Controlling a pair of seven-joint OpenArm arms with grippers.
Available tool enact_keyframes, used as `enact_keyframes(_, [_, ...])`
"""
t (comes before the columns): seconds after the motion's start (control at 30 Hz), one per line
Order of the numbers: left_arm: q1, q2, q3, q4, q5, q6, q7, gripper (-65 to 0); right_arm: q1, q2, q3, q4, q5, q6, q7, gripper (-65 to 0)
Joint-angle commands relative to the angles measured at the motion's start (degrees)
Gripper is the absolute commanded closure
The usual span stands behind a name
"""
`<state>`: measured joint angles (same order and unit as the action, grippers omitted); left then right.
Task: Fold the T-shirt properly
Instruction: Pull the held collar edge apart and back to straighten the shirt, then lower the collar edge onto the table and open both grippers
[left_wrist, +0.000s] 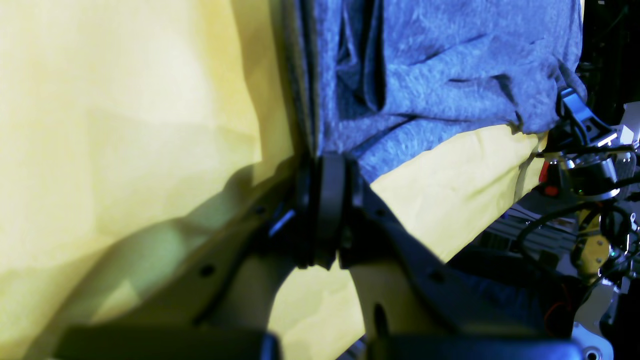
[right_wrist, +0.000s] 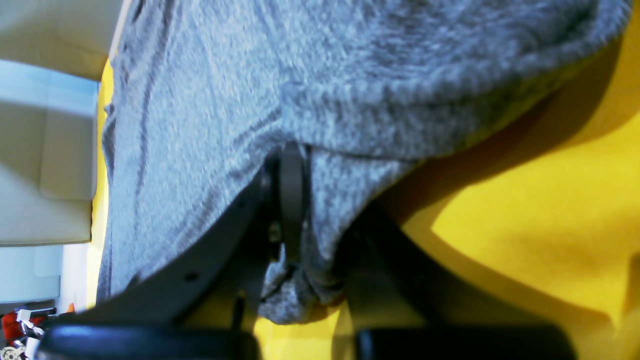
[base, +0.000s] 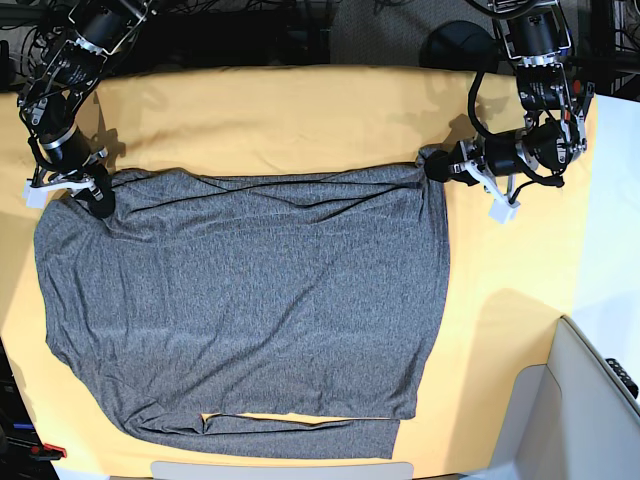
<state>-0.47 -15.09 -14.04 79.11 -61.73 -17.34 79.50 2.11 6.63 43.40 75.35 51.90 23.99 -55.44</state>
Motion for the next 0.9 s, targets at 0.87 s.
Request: enact_keyframes(0.87, [17.9,-6.2,-6.7,17.1,-1.6,-0.3,0.5,-0.5,-19.8,5.8,0.0,12.3,-4.6,-1.9,-4.0,0.0])
